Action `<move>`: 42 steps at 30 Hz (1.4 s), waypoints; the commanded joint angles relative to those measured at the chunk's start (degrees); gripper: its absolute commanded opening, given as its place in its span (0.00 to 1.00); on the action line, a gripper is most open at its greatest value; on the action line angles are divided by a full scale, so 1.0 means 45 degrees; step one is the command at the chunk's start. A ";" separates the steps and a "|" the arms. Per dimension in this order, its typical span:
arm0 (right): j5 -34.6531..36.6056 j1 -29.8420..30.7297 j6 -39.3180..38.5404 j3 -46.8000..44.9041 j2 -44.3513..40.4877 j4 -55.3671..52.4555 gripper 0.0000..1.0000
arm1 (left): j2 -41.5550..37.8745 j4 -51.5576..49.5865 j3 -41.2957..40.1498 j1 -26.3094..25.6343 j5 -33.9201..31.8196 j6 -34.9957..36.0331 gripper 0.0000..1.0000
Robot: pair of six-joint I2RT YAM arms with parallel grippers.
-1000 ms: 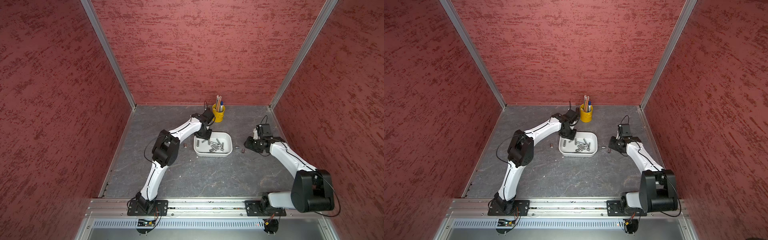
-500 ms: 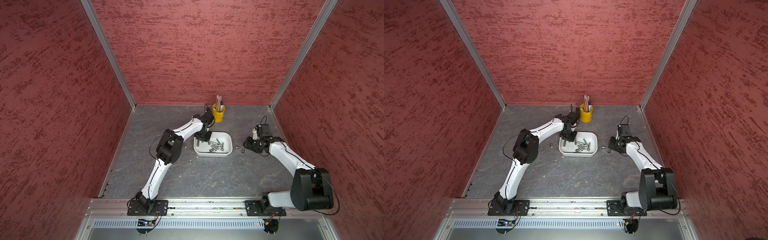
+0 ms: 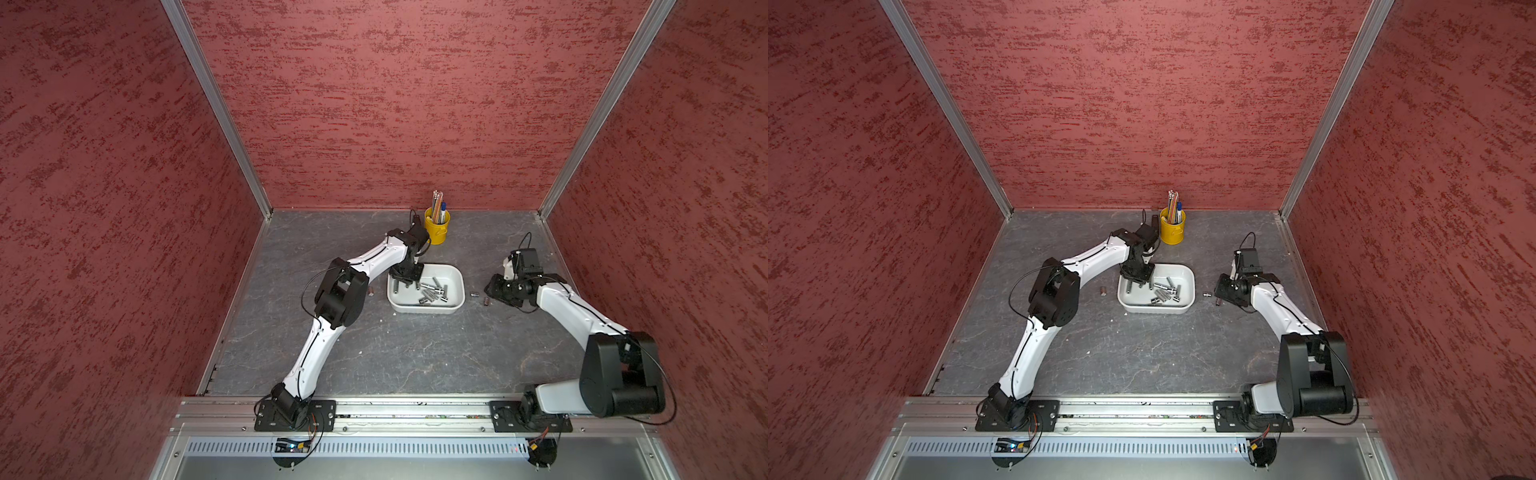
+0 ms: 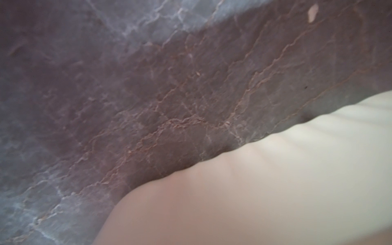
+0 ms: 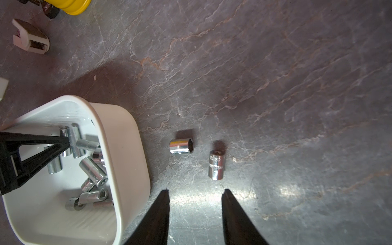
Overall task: Take out the socket from the storage box
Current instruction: Pick up the socket head from the storage box, then place the socket head at the center of the board.
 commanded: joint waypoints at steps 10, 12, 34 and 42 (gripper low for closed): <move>-0.0112 0.0059 -0.0078 -0.0112 0.0098 0.0410 0.43 | -0.2860 -0.1384 -0.0057 -0.0113 0.0255 -0.2142 0.04; -0.0113 0.0059 -0.0079 -0.0100 0.0127 0.0413 0.43 | -0.3699 -0.1300 -0.0812 -0.0168 0.0387 -0.2630 0.04; -0.0269 0.0058 -0.0039 -0.0051 0.0157 0.0470 0.43 | -0.9222 0.4399 -1.2545 -0.3060 -0.0832 -0.7778 0.02; -0.0251 0.0056 -0.0050 -0.0105 0.0214 0.0470 0.44 | -0.7924 0.4682 -1.2328 -0.3204 -0.1147 -0.7862 0.02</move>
